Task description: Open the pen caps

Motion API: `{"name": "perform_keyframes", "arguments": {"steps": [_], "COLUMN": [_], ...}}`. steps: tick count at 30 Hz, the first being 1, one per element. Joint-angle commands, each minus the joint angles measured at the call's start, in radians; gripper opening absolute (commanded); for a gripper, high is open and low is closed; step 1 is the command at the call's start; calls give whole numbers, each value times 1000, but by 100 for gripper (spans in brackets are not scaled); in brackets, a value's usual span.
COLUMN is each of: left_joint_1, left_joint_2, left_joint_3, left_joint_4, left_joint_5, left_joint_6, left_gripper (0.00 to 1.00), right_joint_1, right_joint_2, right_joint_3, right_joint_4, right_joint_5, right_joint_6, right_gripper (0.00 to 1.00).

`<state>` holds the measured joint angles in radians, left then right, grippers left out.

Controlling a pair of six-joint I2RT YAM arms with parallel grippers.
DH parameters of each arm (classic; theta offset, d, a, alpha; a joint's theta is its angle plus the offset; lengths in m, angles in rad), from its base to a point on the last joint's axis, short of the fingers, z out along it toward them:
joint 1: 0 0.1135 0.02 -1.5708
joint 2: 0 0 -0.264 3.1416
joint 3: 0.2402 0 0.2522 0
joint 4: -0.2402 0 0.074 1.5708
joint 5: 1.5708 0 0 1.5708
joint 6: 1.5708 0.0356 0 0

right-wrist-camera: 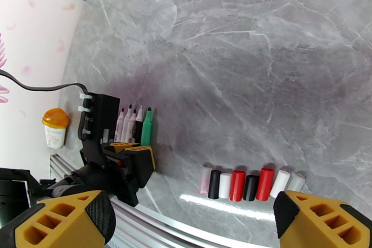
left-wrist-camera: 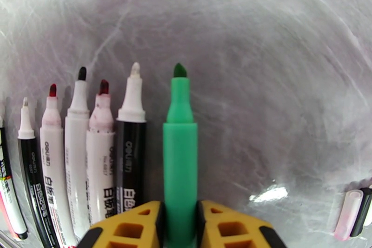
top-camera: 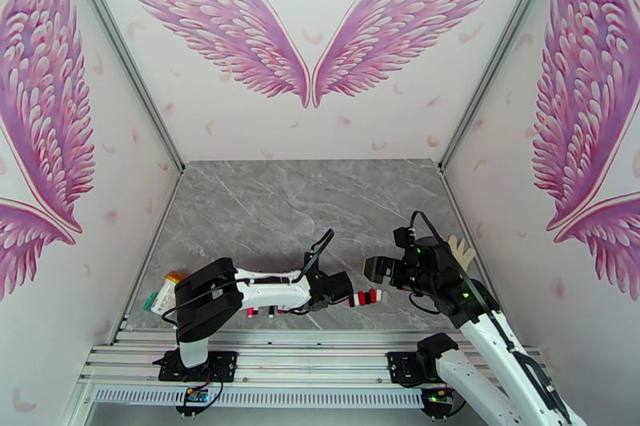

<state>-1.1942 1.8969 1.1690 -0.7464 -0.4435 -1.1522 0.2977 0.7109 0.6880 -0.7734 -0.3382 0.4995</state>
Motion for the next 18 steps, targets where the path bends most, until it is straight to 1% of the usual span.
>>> {"name": "perform_keyframes", "arguments": {"steps": [1,16,18], "left_joint_1": [-6,0,6], "left_joint_2": [-43,-125,-149], "left_joint_3": [41,68,63], "left_joint_4": [-22,-68,-52], "left_joint_5": [-31,-63,-62], "left_joint_6": [6,36,55], "left_gripper": [28,30,33], "right_joint_1": [9,8,8], "right_joint_2": [1,19,20], "right_joint_3": [2,16,20], "right_joint_4": [0,17,18], "right_joint_5": [-15,-24,-28], "right_joint_6": [-17,-28,-38], "right_gripper": [99,99,99]}}
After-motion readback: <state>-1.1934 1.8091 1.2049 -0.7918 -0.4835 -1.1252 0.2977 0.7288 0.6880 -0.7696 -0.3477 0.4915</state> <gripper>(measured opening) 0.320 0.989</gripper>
